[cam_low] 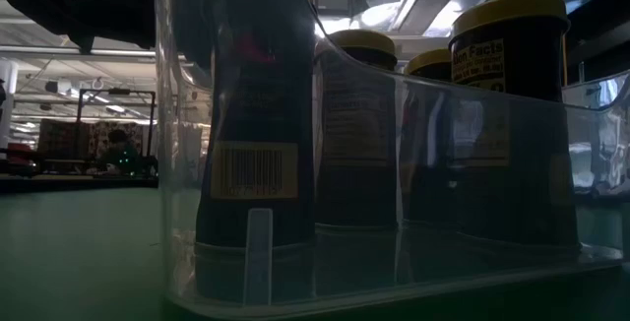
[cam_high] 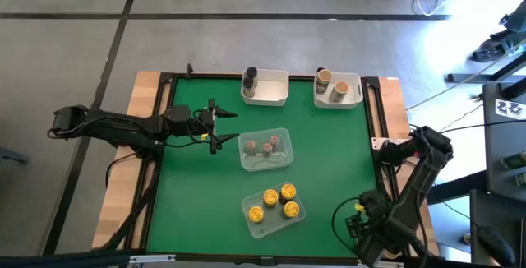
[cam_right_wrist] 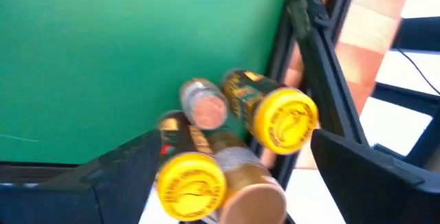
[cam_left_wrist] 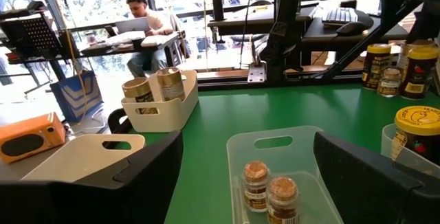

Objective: Sort spices by type
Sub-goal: Put the transparent seasoning bottle into the center transparent bin

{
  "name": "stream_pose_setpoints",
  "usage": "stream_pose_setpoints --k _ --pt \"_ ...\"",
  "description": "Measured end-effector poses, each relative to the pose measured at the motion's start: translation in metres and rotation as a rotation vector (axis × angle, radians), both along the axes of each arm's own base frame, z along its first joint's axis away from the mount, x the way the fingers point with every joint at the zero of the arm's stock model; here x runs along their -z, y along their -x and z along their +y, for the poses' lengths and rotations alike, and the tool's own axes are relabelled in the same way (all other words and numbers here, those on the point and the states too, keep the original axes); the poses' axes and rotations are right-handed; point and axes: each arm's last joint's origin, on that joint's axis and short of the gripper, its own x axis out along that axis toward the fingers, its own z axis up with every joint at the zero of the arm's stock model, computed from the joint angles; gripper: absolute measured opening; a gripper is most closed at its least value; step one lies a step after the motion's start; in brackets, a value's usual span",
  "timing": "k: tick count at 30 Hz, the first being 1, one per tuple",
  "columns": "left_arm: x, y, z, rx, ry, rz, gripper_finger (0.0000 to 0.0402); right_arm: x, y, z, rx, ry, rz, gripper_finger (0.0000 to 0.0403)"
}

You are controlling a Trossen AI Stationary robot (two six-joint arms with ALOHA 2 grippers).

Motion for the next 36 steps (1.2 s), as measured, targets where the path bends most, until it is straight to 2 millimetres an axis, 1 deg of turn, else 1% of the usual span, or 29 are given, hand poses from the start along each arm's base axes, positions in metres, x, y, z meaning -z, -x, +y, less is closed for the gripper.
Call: stream_pose_setpoints --k 8,11,15,17,19,22,25,29,32,36 --pt "0.0 0.0 0.0 0.0 -0.001 -0.004 0.0314 0.018 0.005 -0.001 0.001 -0.015 0.098 0.0372" --pt "0.0 0.0 0.0 0.0 0.0 -0.003 0.0314 0.021 0.003 0.001 -0.018 -0.052 0.082 0.0372" --pt "0.0 0.0 0.0 0.0 -0.001 -0.003 0.0314 0.021 -0.007 0.003 -0.023 -0.126 0.051 0.0372" --pt "0.0 0.0 0.0 0.0 -0.001 -0.004 0.0314 0.022 -0.015 0.001 -0.031 -0.158 0.028 0.0372" --pt "0.0 0.0 0.0 0.0 -0.001 -0.004 0.0314 0.022 -0.025 -0.001 -0.074 -0.198 -0.029 0.0372" --pt "0.0 0.0 0.0 0.0 -0.001 -0.004 0.0314 0.022 -0.042 -0.009 -0.127 -0.233 -0.085 0.0372" --pt "0.0 0.0 0.0 0.0 0.002 -0.005 0.0314 0.022 -0.057 -0.021 -0.165 -0.274 -0.089 0.0372" --pt "0.0 0.0 0.0 0.0 0.002 -0.003 0.0314 0.022 -0.071 -0.038 -0.221 -0.305 -0.081 0.0372" --pt "0.0 0.0 0.0 0.0 0.0 -0.002 0.0314 0.024 -0.076 -0.048 -0.237 -0.321 -0.056 0.0372" --pt "0.0 0.0 0.0 0.0 0.0 0.003 0.0314 0.042 -0.073 -0.05 -0.244 -0.403 0.018 0.0372"
